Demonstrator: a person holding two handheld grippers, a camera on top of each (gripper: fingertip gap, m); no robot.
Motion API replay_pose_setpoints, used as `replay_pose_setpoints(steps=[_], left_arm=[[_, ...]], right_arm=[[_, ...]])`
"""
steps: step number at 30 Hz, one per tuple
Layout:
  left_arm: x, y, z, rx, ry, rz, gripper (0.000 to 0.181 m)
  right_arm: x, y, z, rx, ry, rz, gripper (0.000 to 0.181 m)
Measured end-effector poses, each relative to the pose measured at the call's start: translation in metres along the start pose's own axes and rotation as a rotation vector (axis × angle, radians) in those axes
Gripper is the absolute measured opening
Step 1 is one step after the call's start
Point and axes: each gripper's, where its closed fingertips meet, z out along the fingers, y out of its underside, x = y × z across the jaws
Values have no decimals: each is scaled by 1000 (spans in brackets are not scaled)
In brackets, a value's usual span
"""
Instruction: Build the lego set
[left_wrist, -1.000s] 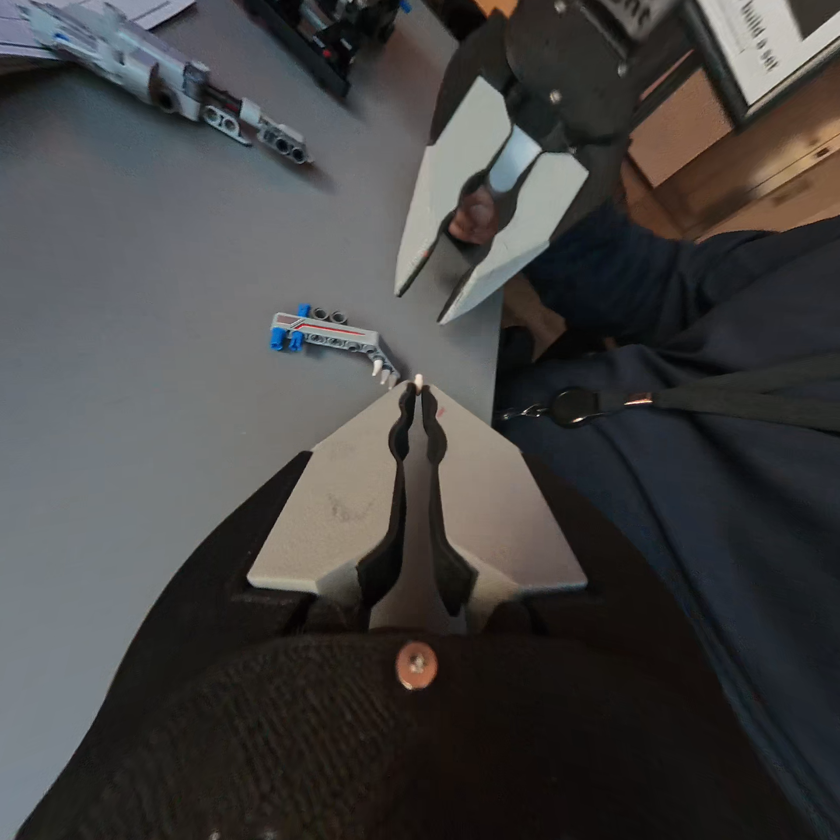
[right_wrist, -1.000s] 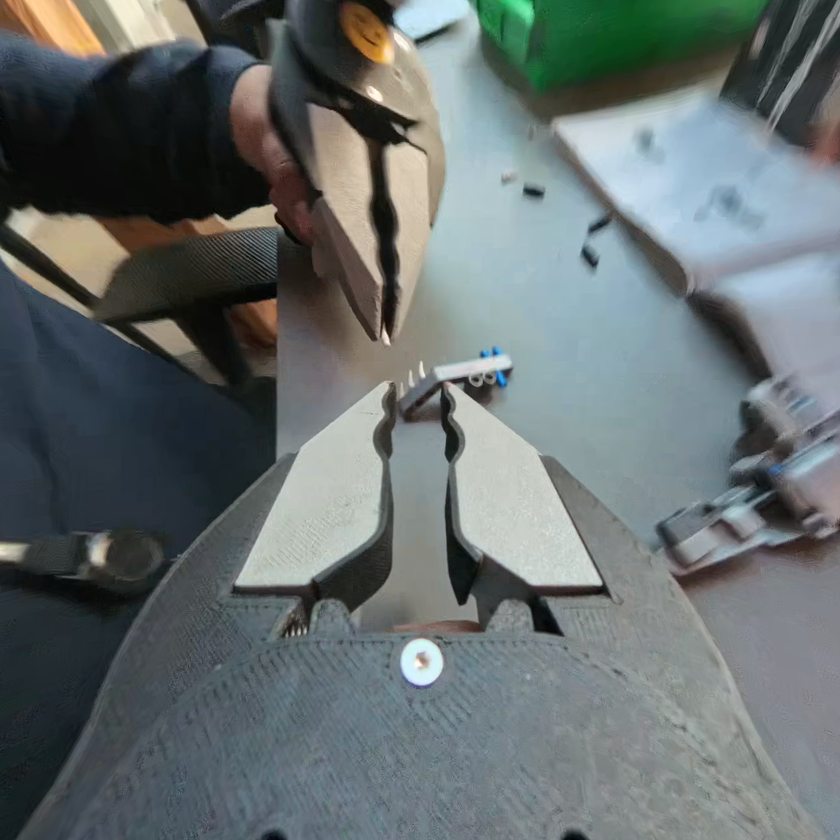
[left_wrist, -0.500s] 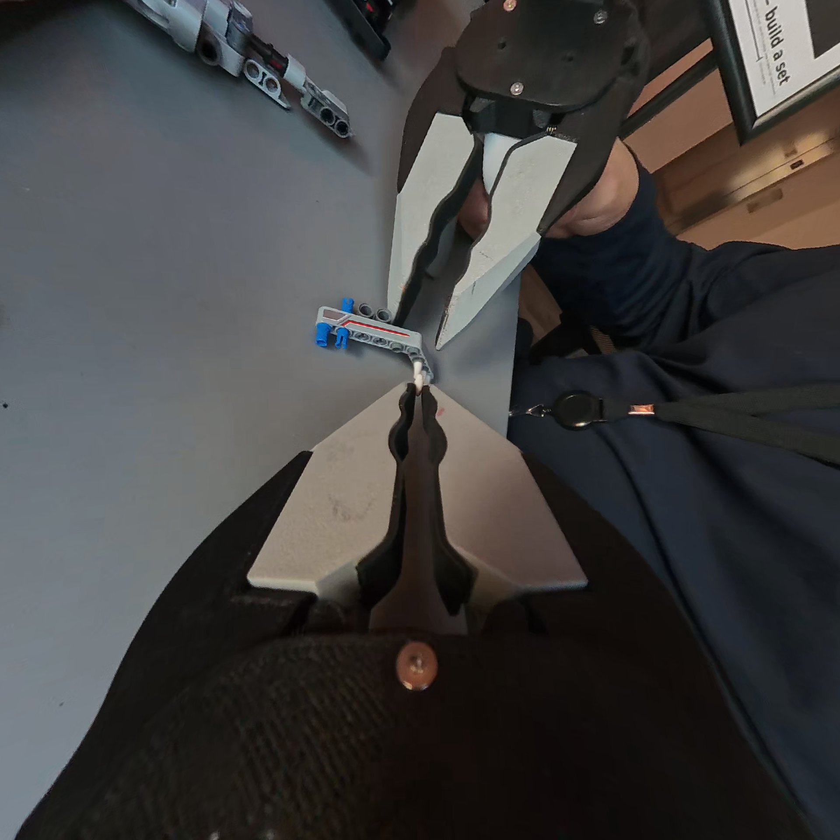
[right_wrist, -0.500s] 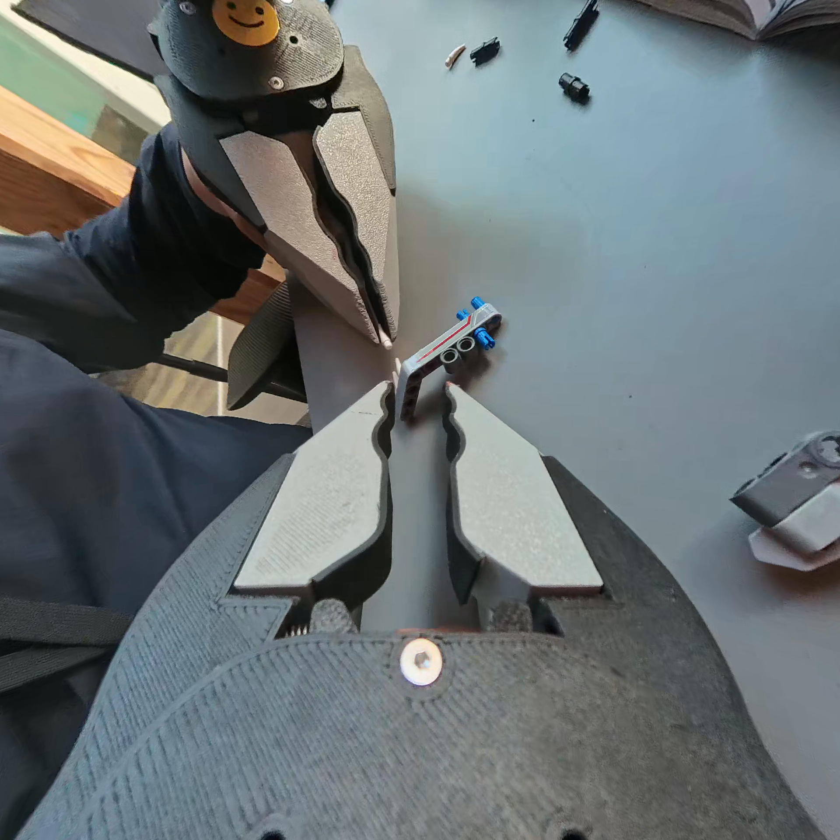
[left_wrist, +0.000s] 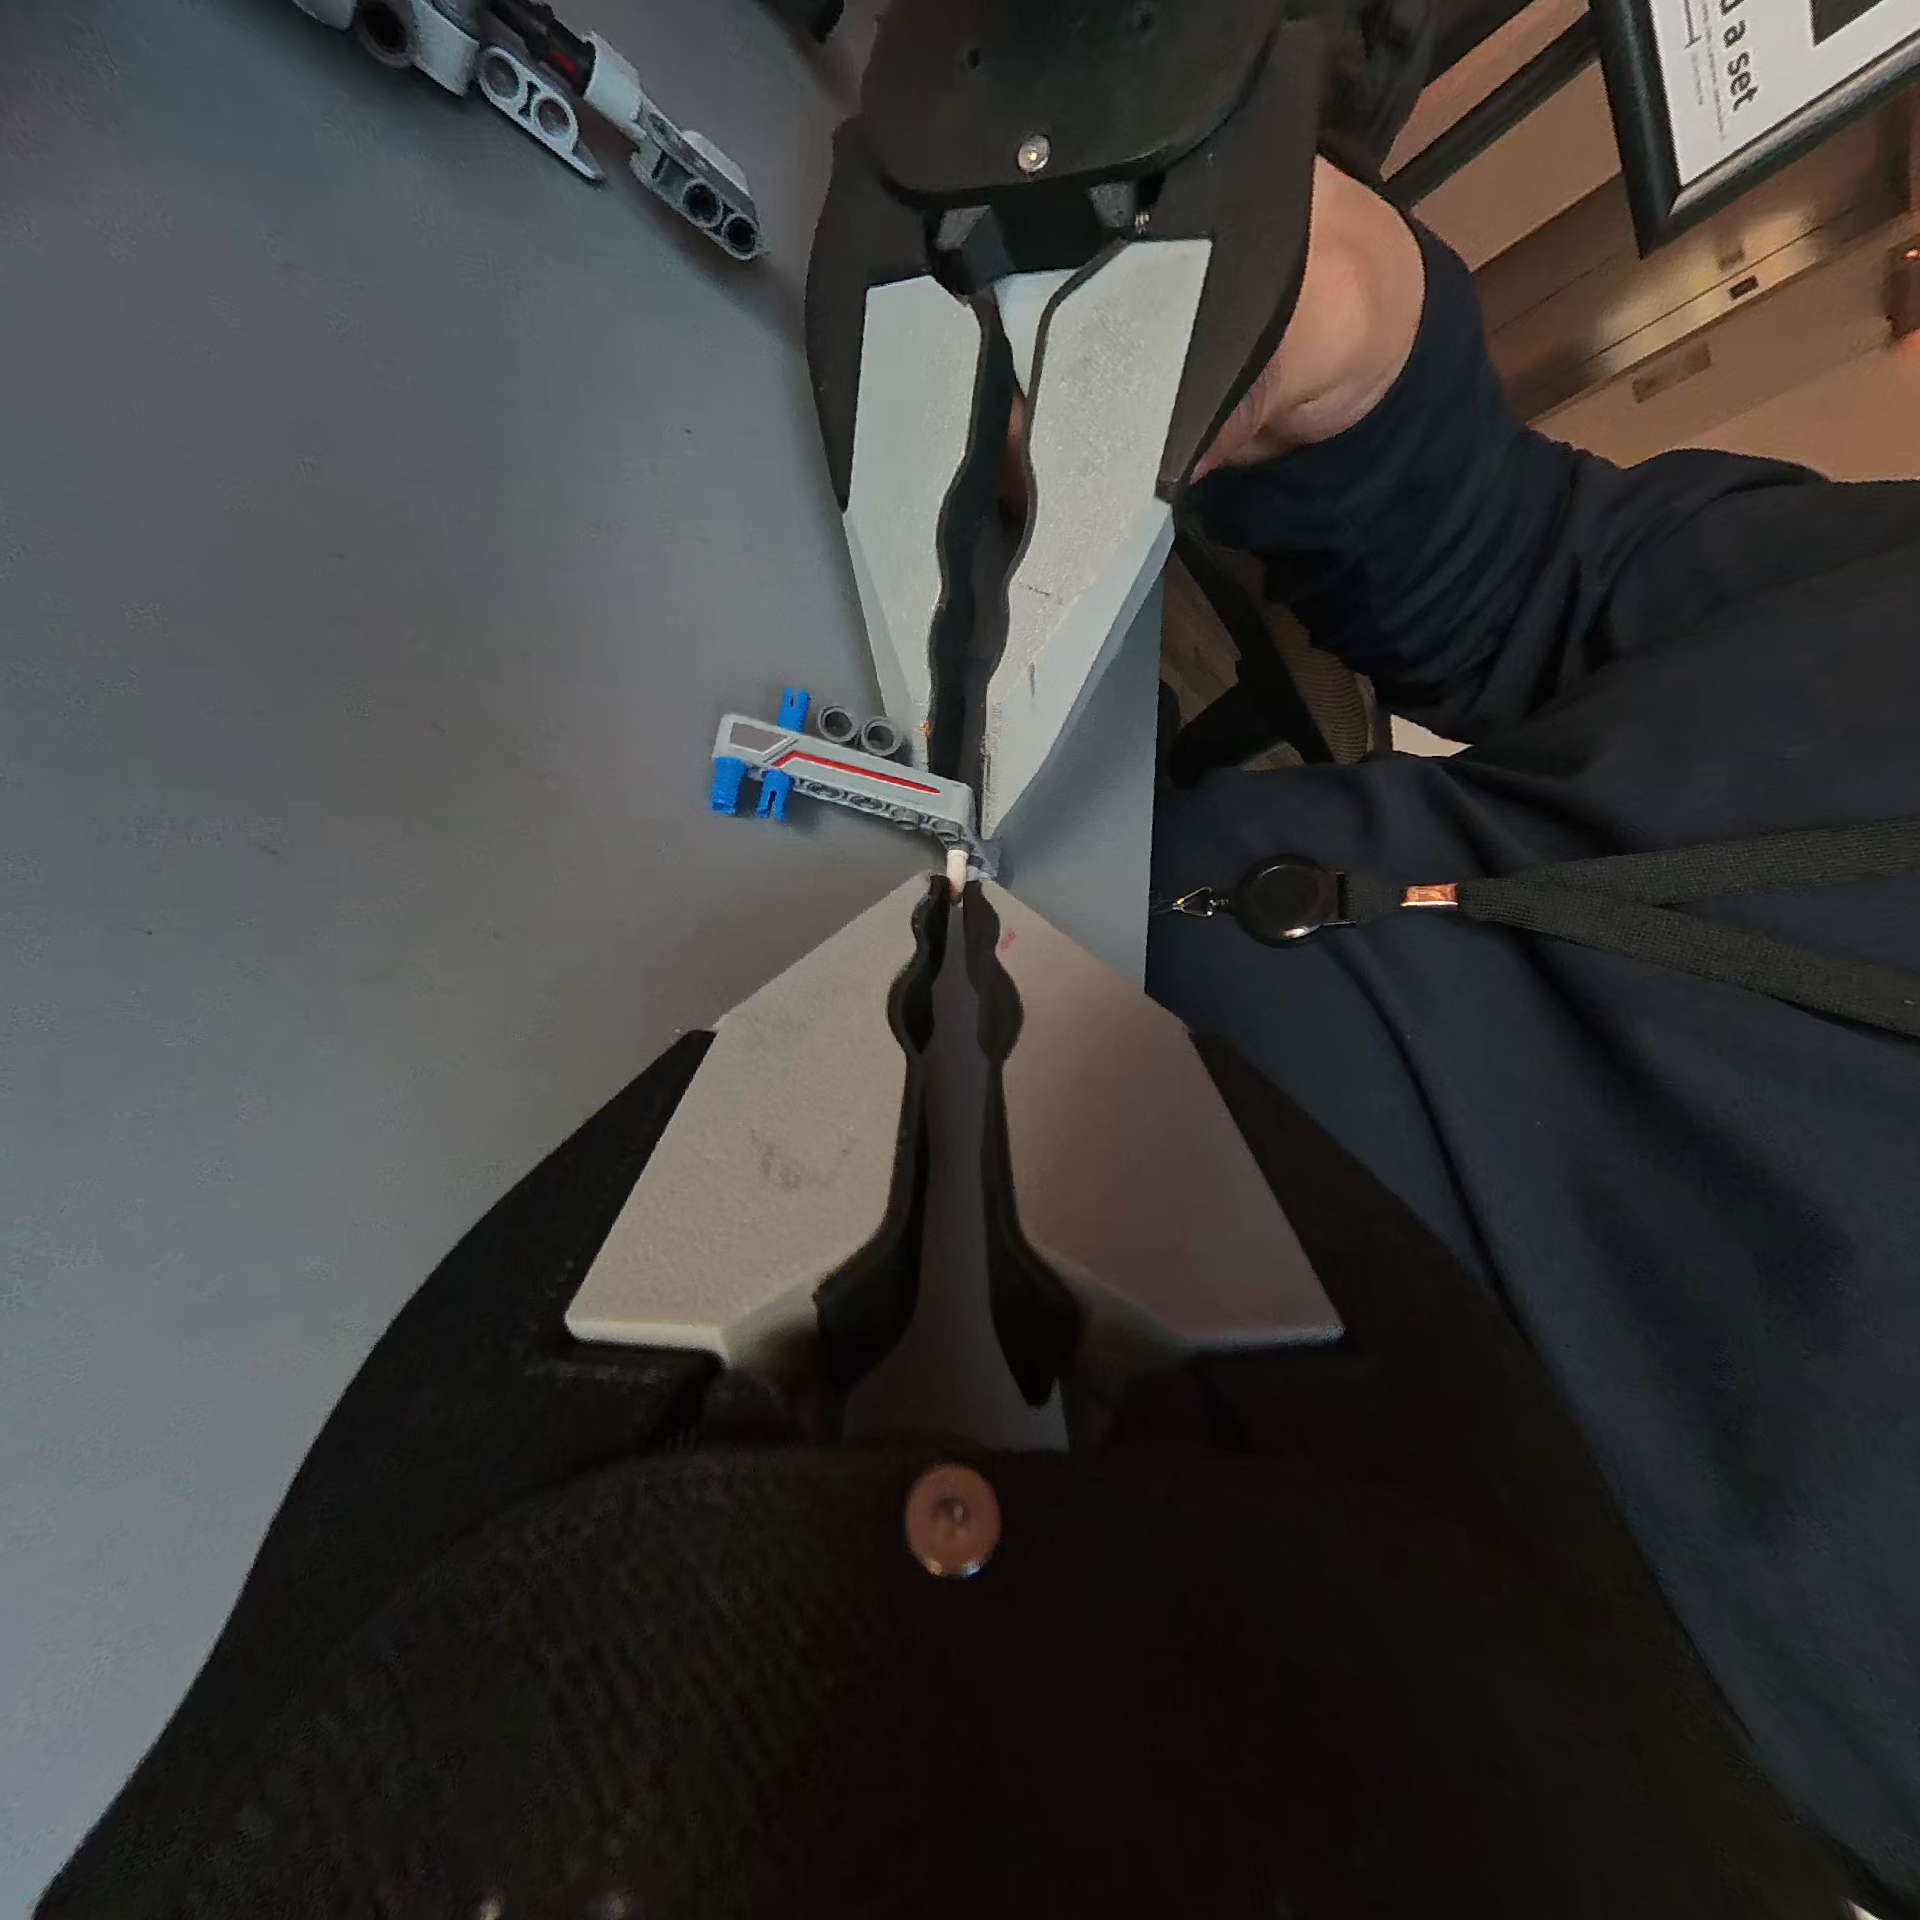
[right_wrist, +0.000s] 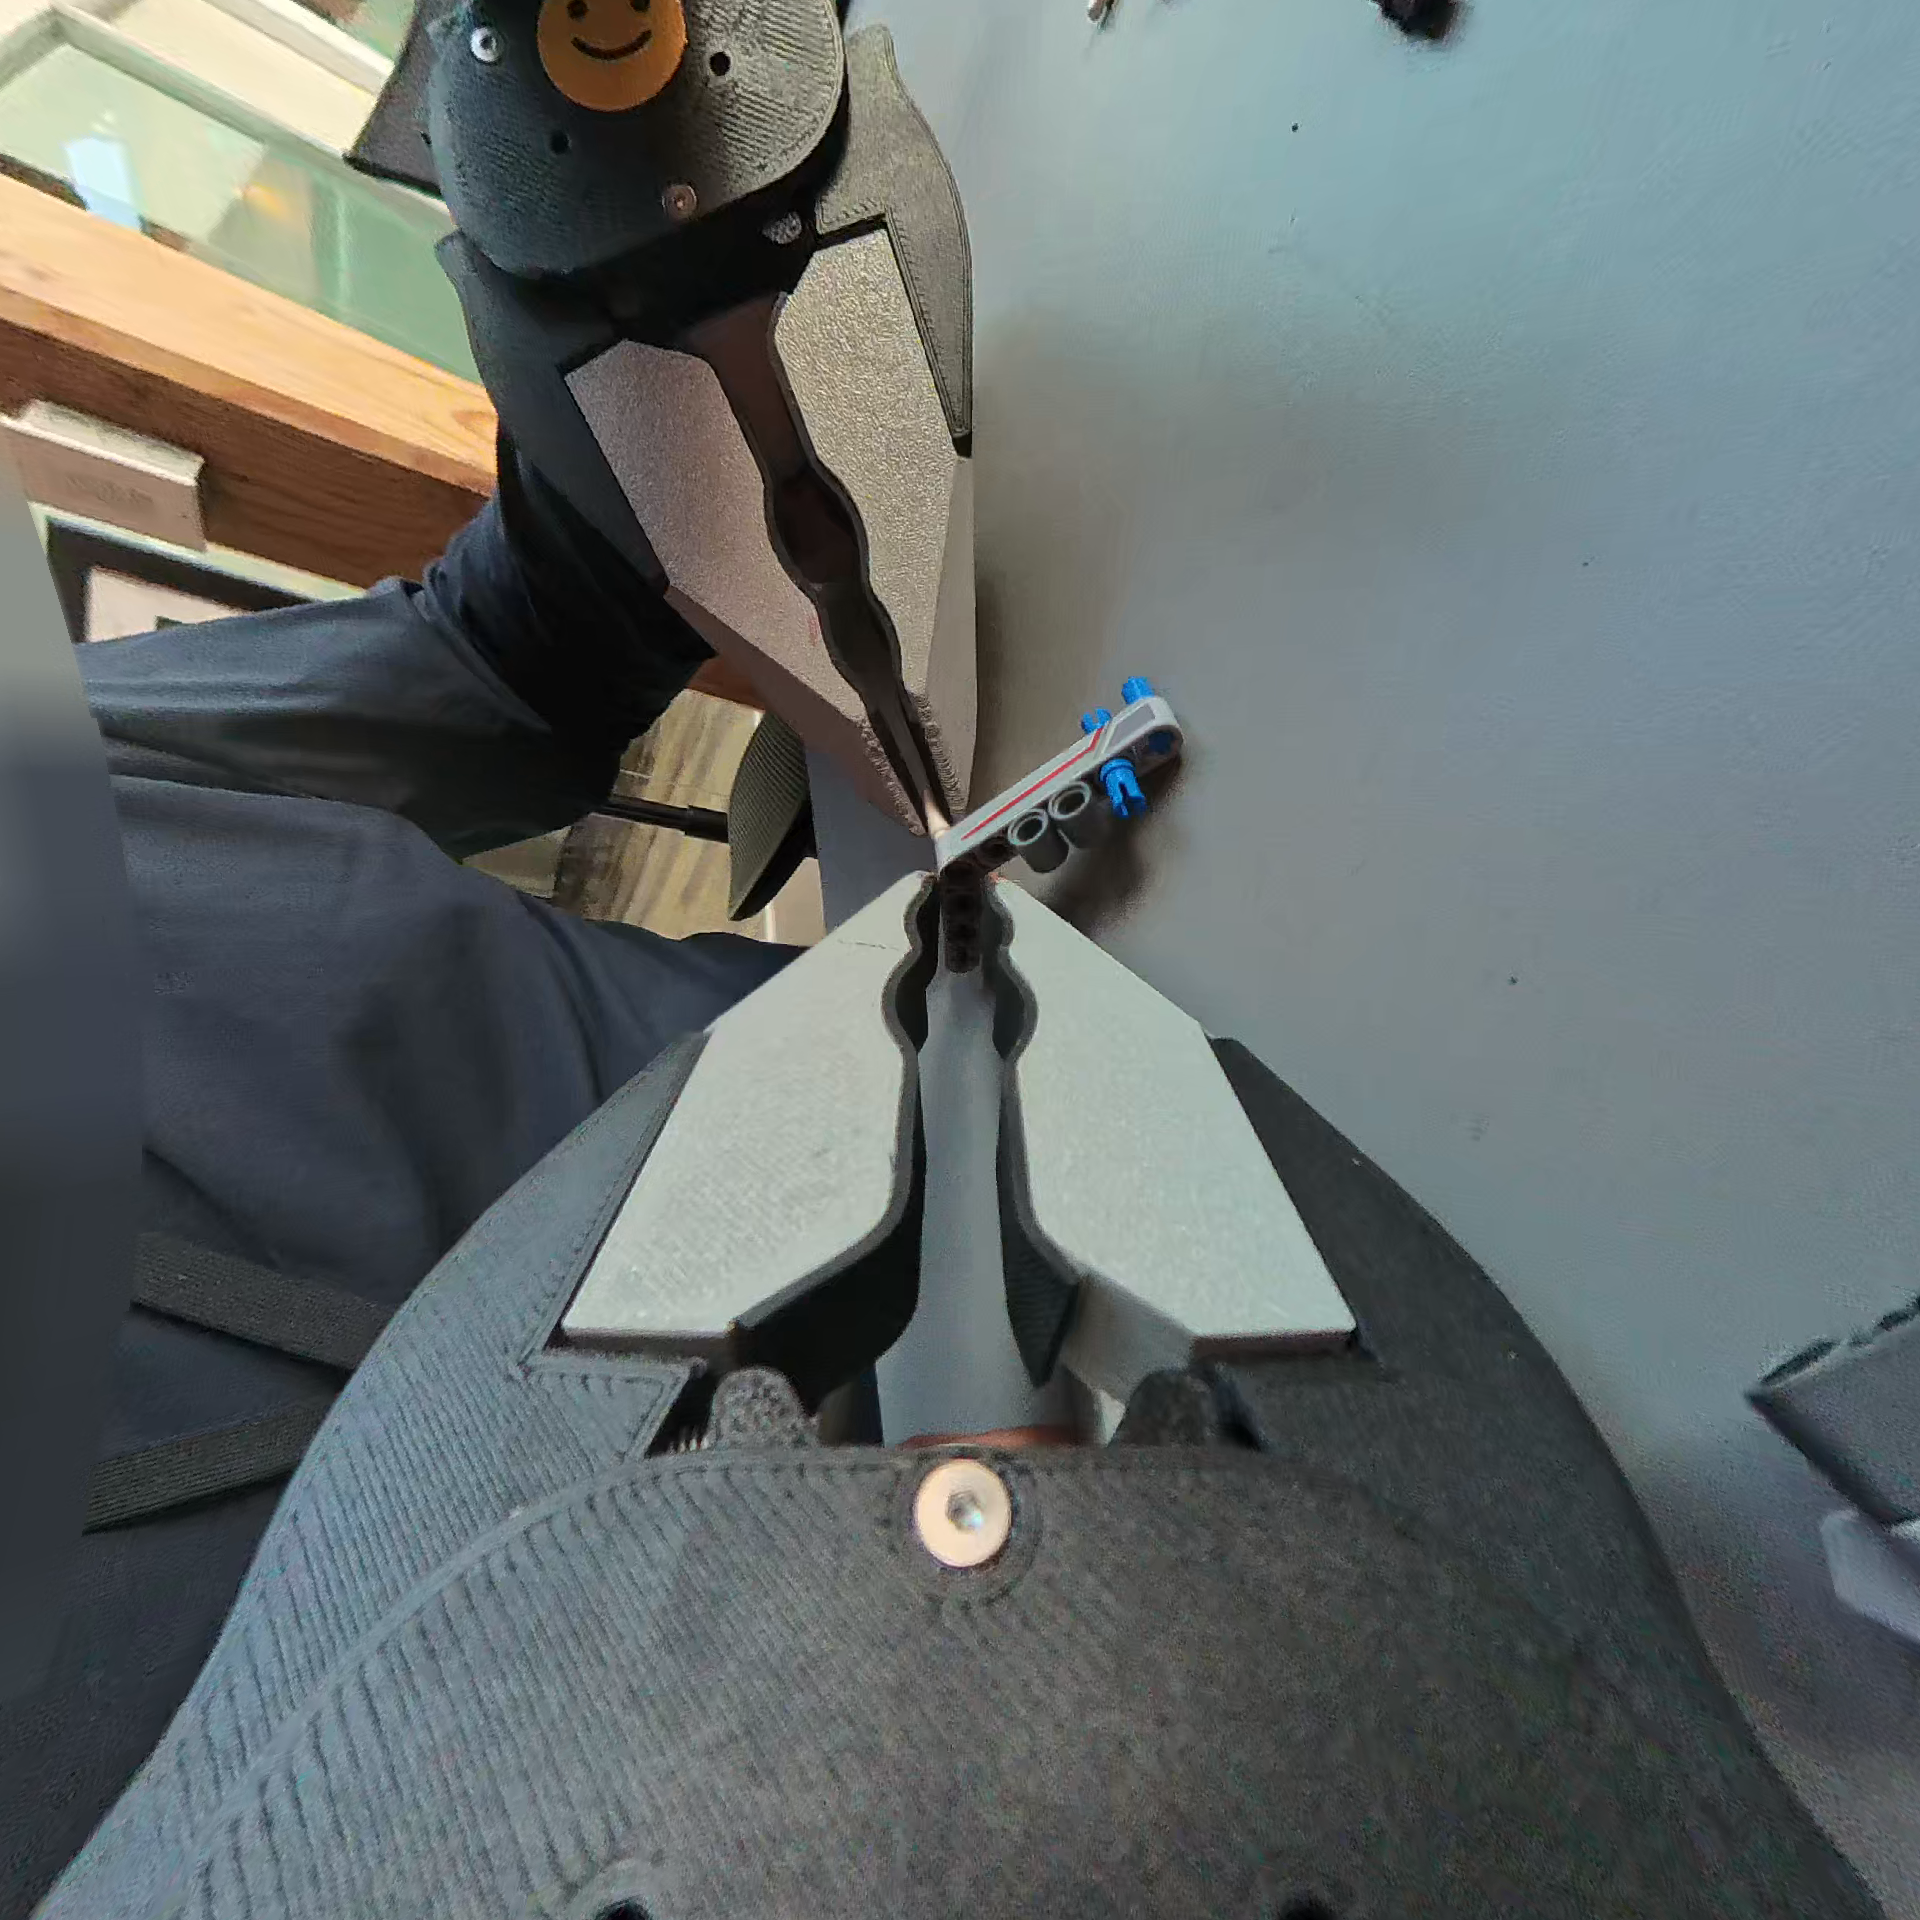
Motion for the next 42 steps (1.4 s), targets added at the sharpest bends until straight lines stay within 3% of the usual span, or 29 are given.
replay_pose_setpoints(steps=[10, 15, 42], left_arm=[[4, -6, -4, 49, 28, 5, 0], [31, -15, -9, 185, 175, -20, 0], [34, -10, 1, 176, 123, -15, 0]], right_arm=[[-17, -1, -7, 23, -114, -49, 4], [-29, 3, -11, 57, -134, -139, 4], [-33, 12, -9, 23, -87, -259, 4]])
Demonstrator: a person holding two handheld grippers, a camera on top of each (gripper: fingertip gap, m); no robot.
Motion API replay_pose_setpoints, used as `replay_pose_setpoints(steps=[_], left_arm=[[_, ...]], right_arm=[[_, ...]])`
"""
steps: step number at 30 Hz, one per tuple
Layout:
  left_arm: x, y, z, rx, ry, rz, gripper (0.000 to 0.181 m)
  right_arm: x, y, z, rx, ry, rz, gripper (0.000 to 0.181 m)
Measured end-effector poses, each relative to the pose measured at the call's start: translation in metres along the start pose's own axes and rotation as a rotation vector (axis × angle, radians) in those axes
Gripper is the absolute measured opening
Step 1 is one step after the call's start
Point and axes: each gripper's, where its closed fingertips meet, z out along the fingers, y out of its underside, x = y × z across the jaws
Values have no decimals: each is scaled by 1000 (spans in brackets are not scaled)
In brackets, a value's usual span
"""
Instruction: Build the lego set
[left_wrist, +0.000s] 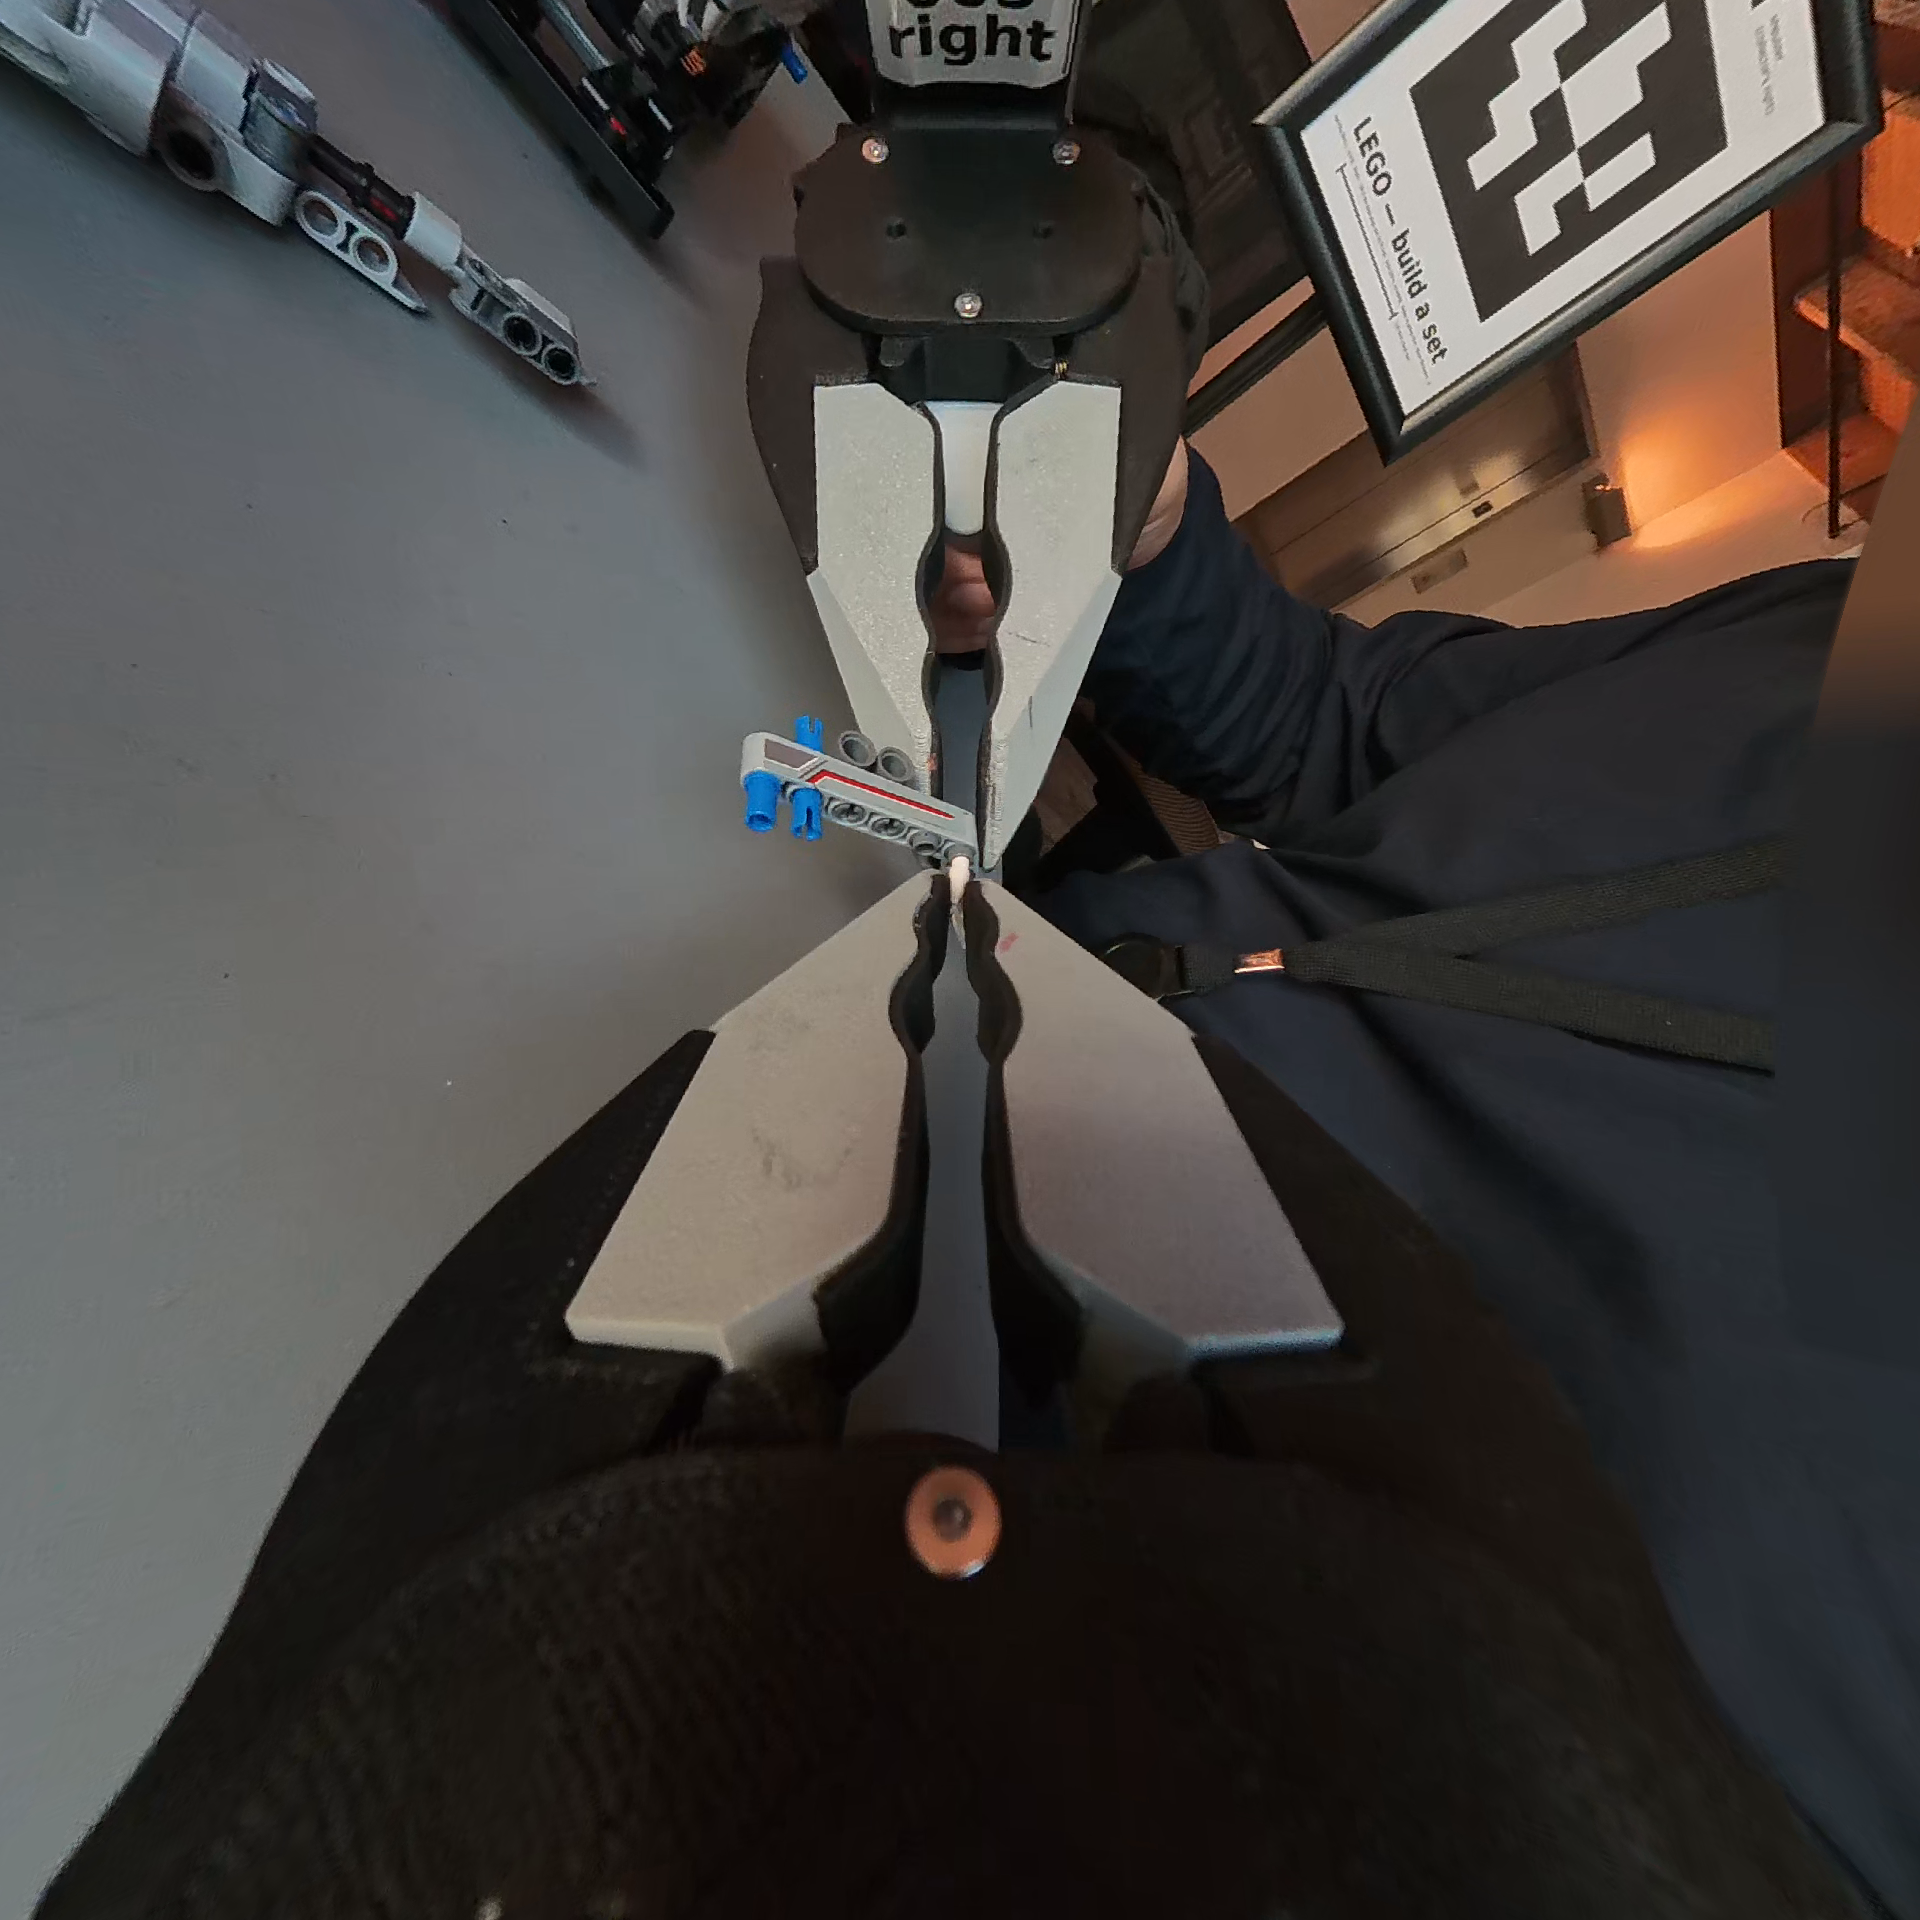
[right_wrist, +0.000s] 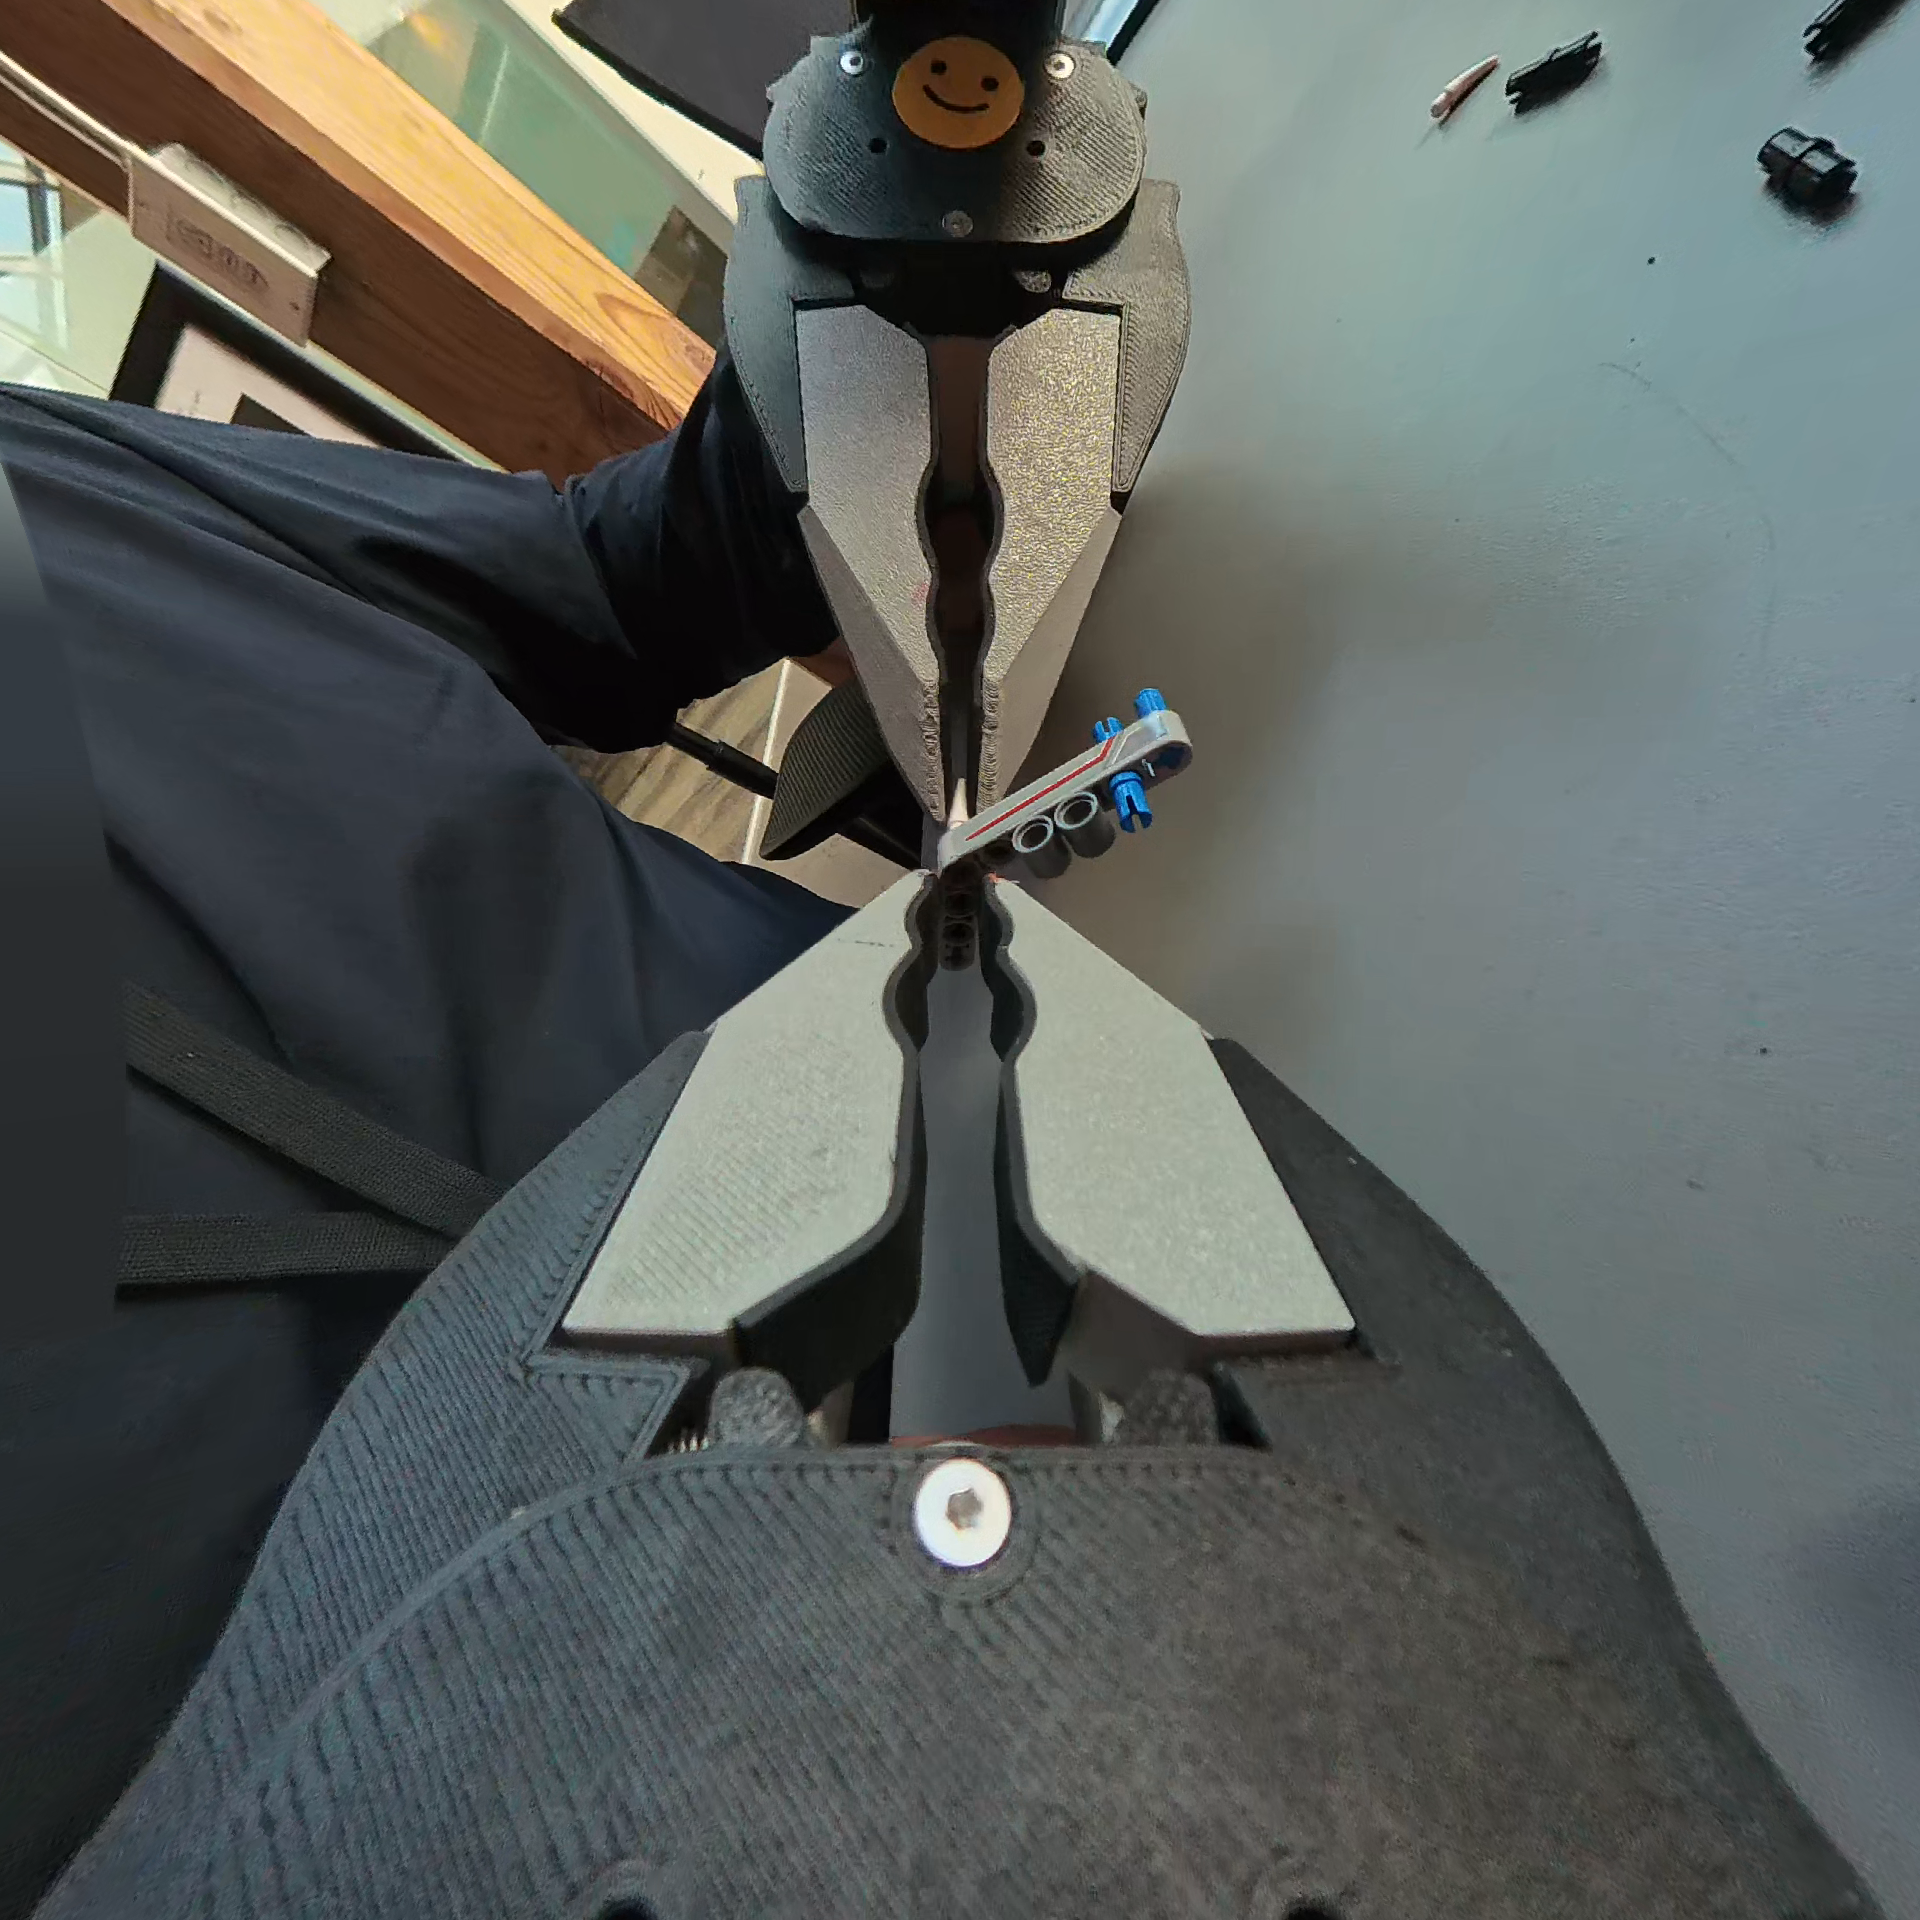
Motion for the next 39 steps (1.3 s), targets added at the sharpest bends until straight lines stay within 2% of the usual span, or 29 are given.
replay_pose_setpoints(steps=[12, 19, 23, 29, 34, 39], left_arm=[[-12, 6, 6, -44, -93, -6, 0], [-12, 7, 10, -37, -111, -20, 0], [-11, 4, 10, -22, -86, -45, 0], [-20, 8, 6, -43, -155, -56, 1], [-36, 13, -27, -45, -292, -2, 5], [-55, 1, -102, 52, -535, 18, 6]], right_arm=[[12, 9, 2, -98, 89, -64, 4], [13, 12, 1, -133, 85, -90, 4], [12, 10, 0, -122, 56, -76, 4], [21, 10, 0, -123, 75, 18, 5], [29, 12, 0, -141, 102, 60, 4], [29, 12, 0, -142, 76, 110, 4]])
